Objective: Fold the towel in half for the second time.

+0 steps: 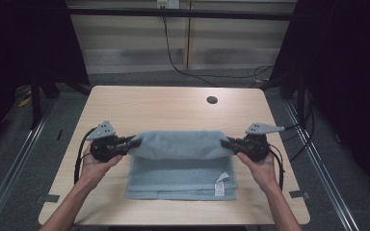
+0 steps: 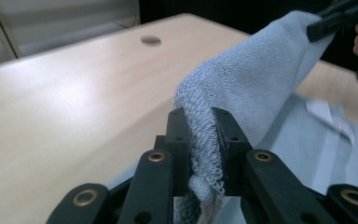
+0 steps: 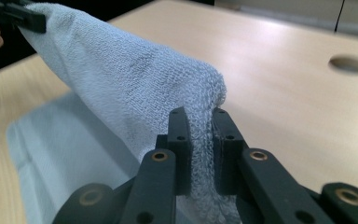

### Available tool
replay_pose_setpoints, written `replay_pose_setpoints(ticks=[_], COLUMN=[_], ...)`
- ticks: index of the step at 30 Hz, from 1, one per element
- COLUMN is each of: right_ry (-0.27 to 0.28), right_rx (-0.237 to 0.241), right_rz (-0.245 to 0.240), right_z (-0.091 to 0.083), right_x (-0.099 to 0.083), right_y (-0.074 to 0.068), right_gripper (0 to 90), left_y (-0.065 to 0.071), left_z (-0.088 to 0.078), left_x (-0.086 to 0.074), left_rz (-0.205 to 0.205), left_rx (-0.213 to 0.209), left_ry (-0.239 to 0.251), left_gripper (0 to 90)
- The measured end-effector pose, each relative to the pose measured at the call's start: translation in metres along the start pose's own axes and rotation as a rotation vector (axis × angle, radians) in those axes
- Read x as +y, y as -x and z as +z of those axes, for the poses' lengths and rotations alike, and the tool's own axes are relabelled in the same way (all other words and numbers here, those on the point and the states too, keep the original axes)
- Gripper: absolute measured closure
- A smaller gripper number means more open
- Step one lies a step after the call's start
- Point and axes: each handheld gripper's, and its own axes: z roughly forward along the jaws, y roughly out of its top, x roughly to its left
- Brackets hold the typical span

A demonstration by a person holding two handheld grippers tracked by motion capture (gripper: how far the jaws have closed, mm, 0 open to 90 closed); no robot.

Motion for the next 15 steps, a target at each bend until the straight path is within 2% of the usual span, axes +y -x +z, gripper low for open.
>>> replay_pose_setpoints(ticks=[3,7,15], right_ry=[-0.021,-0.076,-0.13], right_rx=[0.015,0.023,0.035], right_rz=[0.003,-0.01,-0.002], right_z=[0.0,0.003,0.002], right_x=[-0.017,-0.033,-0.056], right_y=[-0.008,-0.016,-0.026], right_gripper=[80.3,79.2,75.2], left_y=[0.005,0.011,0.023], left_z=[-0.001,0.0,-0.002], left_x=[-0.018,-0.031,-0.053], left_rz=[-0.023,-0.015,-0.007], left_rx=[-0.013,-0.019,-0.042], left_ry=[-0.017,-0.068,-0.129], left_gripper=[77.5,76.9,74.0])
